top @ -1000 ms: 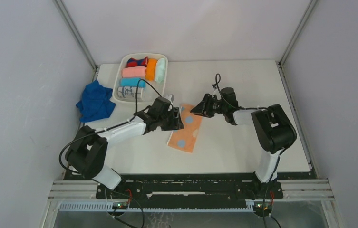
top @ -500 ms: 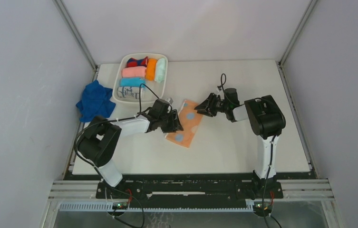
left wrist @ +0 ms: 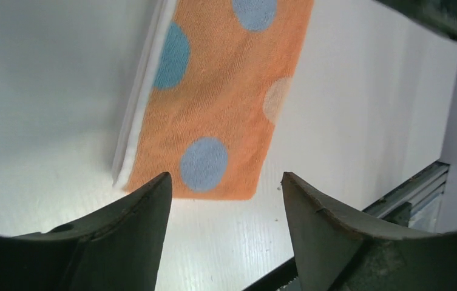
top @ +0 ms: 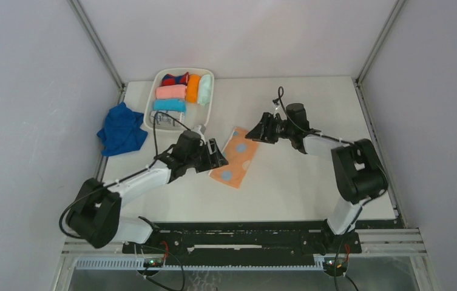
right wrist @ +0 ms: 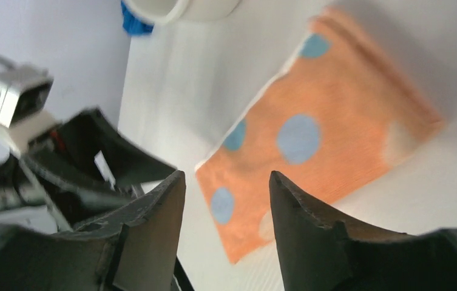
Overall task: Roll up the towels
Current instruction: Roll the towel at the center of the board.
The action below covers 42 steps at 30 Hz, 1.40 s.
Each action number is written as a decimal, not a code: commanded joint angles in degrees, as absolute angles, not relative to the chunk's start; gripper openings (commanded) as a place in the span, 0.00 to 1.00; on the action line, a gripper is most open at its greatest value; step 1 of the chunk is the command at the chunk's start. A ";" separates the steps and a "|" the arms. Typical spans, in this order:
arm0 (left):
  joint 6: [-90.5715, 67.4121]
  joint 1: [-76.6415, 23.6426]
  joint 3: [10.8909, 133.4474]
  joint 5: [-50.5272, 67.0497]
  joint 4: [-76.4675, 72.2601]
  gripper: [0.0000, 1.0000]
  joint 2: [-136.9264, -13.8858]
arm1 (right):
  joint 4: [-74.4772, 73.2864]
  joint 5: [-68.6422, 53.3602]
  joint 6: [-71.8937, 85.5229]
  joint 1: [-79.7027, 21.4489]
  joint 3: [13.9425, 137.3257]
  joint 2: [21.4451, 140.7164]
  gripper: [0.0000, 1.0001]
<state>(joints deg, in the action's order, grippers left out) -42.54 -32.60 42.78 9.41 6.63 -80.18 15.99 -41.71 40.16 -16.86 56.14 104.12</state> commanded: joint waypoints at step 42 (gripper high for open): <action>-64.24 -28.39 18.08 3.76 0.02 0.88 -58.04 | -19.42 0.27 -6.95 -59.11 62.02 99.25 0.43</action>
<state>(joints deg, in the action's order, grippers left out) -63.55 -28.73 17.78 3.22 2.20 -57.60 -18.06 0.95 -5.67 -58.33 59.35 98.10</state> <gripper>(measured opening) 0.878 0.441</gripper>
